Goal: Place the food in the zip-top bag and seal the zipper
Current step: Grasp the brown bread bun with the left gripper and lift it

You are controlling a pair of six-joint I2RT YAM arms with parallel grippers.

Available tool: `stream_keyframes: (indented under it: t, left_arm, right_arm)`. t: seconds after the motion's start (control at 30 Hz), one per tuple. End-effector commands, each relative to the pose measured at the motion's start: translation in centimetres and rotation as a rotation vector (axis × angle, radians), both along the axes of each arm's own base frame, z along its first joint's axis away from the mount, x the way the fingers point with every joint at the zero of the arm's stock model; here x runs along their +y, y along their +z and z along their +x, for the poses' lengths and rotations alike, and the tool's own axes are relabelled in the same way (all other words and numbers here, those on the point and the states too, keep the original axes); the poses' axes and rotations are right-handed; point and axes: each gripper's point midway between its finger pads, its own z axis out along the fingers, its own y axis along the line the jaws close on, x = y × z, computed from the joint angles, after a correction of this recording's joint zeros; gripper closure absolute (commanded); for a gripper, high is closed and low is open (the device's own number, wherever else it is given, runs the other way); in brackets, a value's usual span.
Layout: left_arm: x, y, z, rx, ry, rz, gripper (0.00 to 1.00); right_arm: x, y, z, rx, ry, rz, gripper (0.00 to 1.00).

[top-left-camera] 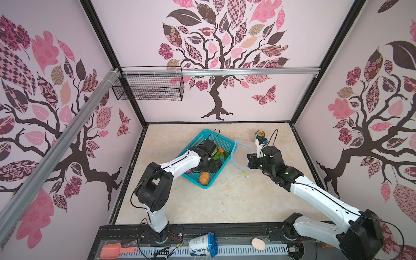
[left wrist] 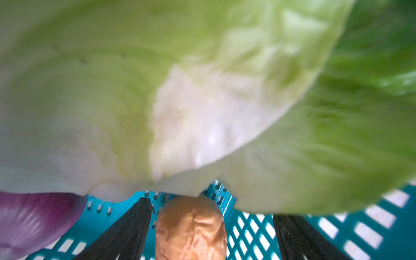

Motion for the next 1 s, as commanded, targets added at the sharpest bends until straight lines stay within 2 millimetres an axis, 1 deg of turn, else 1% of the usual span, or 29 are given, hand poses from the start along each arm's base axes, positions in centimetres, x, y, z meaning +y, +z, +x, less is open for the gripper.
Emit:
stream_keyframes:
  t: [0.0,0.1,0.23,0.43,0.57,0.7,0.77,0.9,0.97]
  left_arm:
    - [1.3,0.8,-1.5,-0.002,-0.014,0.049,0.12]
    - [1.5,0.8,-2.6,0.007,-0.024,0.059,0.12]
    - [1.5,-0.5,-3.3,0.041,-0.035,0.074,0.13]
    - [1.0,-2.4,-3.2,0.071,-0.037,0.073,0.16]
    - [0.7,-3.6,-3.0,0.088,-0.037,0.077,0.22]
    - [0.8,-4.6,-3.3,0.112,-0.039,0.086,0.27]
    - [0.9,-4.8,-3.4,0.114,-0.037,0.086,0.31]
    - [0.9,-4.7,-3.3,0.106,-0.036,0.090,0.48]
    - [1.0,-4.4,-3.1,0.096,-0.037,0.091,0.58]
  right_arm:
    - [-0.6,0.2,-0.1,-0.013,-0.014,-0.013,1.00]
    - [-0.5,0.1,-0.1,-0.011,-0.013,-0.012,1.00]
    - [-0.5,0.1,-0.2,-0.011,-0.011,-0.009,1.00]
    - [-0.6,0.3,-0.3,-0.012,-0.013,-0.003,1.00]
    - [-0.6,0.2,-0.4,-0.008,-0.013,-0.005,1.00]
    - [-0.7,0.2,-0.4,-0.009,-0.015,-0.008,1.00]
    - [-0.7,0.2,-0.4,-0.011,-0.017,-0.010,1.00]
    - [-0.7,0.2,-0.4,-0.011,-0.015,-0.011,1.00]
    - [-0.8,0.1,-0.4,-0.009,-0.018,-0.013,1.00]
